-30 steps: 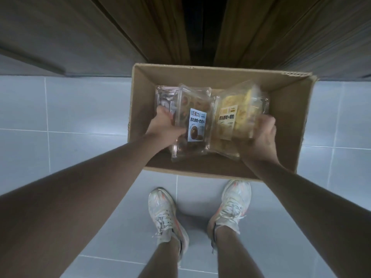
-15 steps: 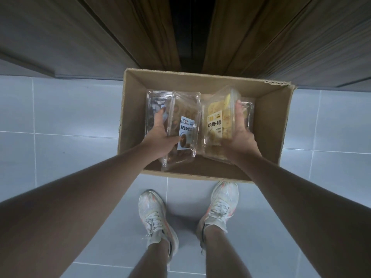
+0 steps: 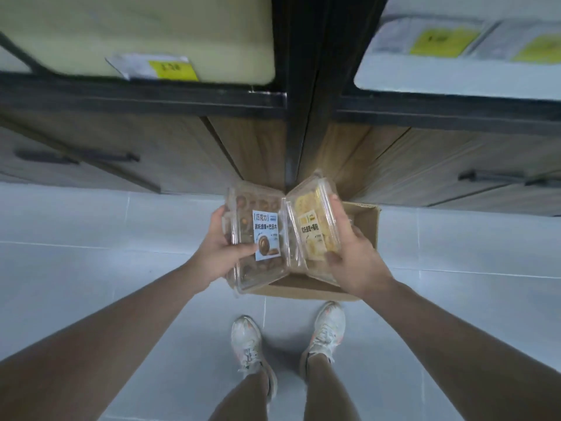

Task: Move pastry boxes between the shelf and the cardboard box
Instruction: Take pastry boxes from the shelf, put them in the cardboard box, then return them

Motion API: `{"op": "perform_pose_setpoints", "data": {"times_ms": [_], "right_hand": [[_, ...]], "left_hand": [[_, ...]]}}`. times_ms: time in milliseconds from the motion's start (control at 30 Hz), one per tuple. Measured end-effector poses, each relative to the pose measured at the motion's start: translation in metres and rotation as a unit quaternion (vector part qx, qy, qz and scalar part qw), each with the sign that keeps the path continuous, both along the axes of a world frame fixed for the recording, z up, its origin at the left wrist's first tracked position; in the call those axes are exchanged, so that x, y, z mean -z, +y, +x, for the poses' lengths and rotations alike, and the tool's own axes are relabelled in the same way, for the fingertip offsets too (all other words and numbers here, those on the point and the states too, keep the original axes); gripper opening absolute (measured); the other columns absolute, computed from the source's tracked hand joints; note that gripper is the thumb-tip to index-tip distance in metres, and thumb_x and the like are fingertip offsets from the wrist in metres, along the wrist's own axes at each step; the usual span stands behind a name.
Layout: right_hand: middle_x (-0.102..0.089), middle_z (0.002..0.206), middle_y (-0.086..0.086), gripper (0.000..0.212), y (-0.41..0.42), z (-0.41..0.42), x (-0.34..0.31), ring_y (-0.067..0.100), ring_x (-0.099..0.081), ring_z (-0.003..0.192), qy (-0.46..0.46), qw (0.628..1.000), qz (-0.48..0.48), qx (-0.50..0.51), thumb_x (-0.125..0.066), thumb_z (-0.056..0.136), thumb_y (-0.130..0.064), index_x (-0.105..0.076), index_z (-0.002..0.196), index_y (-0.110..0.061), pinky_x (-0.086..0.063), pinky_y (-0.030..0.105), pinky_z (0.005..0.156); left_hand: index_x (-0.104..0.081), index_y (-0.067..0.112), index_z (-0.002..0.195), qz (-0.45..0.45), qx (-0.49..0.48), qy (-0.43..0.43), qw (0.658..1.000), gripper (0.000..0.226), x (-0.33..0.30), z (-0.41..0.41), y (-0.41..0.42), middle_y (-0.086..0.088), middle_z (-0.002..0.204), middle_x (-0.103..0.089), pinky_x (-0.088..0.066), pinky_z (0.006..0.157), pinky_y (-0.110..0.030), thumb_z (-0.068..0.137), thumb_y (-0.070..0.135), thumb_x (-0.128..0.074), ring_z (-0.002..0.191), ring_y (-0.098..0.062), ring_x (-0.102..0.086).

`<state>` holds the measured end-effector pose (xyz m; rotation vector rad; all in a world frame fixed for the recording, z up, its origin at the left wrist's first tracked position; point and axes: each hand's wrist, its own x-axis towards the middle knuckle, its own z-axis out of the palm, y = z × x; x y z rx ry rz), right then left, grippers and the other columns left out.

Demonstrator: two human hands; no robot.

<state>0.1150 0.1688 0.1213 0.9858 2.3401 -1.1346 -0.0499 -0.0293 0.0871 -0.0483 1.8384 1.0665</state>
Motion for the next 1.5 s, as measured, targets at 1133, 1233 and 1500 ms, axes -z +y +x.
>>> {"op": "perform_pose_setpoints", "data": {"times_ms": [1133,1233,1500], "right_hand": [[-0.059,0.130,-0.021,0.097,-0.113,-0.138,-0.568,0.010,-0.062,0.116,0.342,0.879,-0.076,-0.323,-0.067,0.094,-0.008,-0.008,0.156,-0.052,-0.051,0.034,0.095],[-0.058,0.129,-0.023,0.095,-0.151,-0.138,-0.579,0.009,-0.060,0.118,0.352,0.852,-0.094,-0.375,-0.066,0.094,-0.006,-0.011,0.156,-0.051,-0.051,0.036,0.098],[-0.041,0.131,-0.037,0.096,-0.278,-0.113,-0.607,0.006,-0.048,0.122,0.360,0.774,-0.144,-0.501,-0.068,0.094,-0.011,-0.007,0.156,-0.052,-0.042,0.038,0.107]], "left_hand": [[-0.042,0.032,0.135,0.158,-0.393,0.278,0.862,0.068,-0.591,0.080,-0.224,-0.005,0.113,-0.079,-0.062,0.066,-0.034,0.087,-0.001,-0.077,0.097,-0.024,-0.079],[-0.039,0.028,0.139,0.132,-0.430,0.296,0.842,0.070,-0.607,0.115,-0.254,-0.006,0.111,-0.080,-0.061,0.066,-0.037,0.088,0.000,-0.077,0.097,-0.027,-0.078],[-0.041,0.027,0.137,0.075,-0.551,0.347,0.755,0.067,-0.634,0.227,-0.334,0.002,0.101,-0.082,-0.058,0.055,-0.028,0.088,-0.001,-0.076,0.083,-0.016,-0.080]]}}
